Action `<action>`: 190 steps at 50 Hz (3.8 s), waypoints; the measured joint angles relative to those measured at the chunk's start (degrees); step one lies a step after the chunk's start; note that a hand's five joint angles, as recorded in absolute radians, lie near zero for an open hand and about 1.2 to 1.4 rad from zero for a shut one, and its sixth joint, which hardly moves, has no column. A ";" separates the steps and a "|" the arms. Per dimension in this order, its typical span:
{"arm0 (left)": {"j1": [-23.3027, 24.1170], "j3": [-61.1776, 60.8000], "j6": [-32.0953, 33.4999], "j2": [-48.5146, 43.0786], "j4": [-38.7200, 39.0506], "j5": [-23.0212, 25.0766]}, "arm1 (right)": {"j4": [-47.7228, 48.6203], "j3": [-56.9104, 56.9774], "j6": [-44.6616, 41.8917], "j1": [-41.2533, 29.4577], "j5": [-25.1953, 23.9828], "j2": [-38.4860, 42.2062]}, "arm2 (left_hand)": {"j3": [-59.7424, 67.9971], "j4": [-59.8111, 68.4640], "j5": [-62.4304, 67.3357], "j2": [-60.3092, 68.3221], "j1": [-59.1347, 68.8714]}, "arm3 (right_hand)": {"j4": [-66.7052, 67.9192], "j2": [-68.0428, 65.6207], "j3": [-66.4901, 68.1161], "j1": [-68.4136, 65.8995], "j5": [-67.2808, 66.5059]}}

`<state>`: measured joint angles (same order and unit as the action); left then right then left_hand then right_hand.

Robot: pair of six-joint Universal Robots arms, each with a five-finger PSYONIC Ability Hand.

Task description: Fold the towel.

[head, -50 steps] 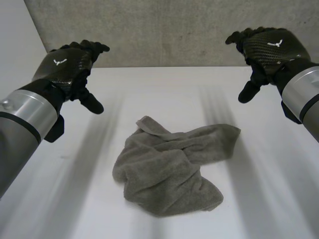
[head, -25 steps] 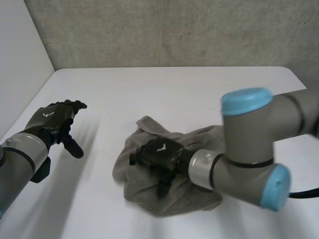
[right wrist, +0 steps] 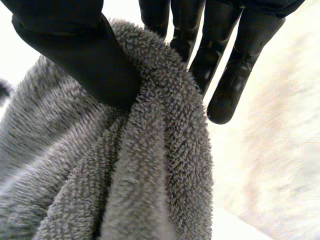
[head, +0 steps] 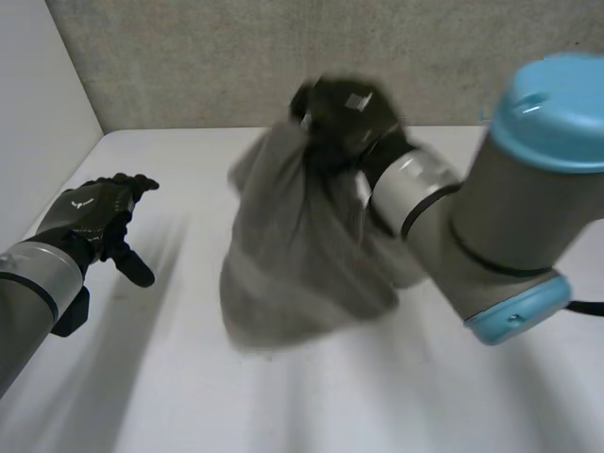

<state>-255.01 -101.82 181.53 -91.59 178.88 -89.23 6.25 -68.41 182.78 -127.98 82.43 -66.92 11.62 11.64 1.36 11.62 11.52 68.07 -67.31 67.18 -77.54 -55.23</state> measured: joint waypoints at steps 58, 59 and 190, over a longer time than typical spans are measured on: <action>15.71 8.14 9.34 -22.73 4.58 2.41 | -22.37 12.20 -37.62 5.73 -13.96 15.12 | 5.46 5.43 5.73 5.49 5.49 | -54.87 54.61 -54.69 63.71 51.54; 15.80 8.26 9.35 -23.04 4.73 2.39 | -22.39 12.39 -38.35 5.64 -14.03 15.71 | 5.46 5.43 5.73 5.49 5.49 | -54.87 54.61 -54.68 63.69 51.53; 14.06 23.46 22.84 -33.81 -1.62 4.83 | -7.92 -26.76 -34.73 16.41 -2.53 1.71 | 54.32 54.32 53.63 54.46 52.90 | 0.24 -0.21 0.67 0.67 -1.25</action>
<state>-240.95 -78.37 204.37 -125.40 177.26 -84.40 -1.67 -95.16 148.06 -111.57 79.90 -65.21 65.95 65.96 54.99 66.08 64.42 68.30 -67.52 67.85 -76.87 -56.49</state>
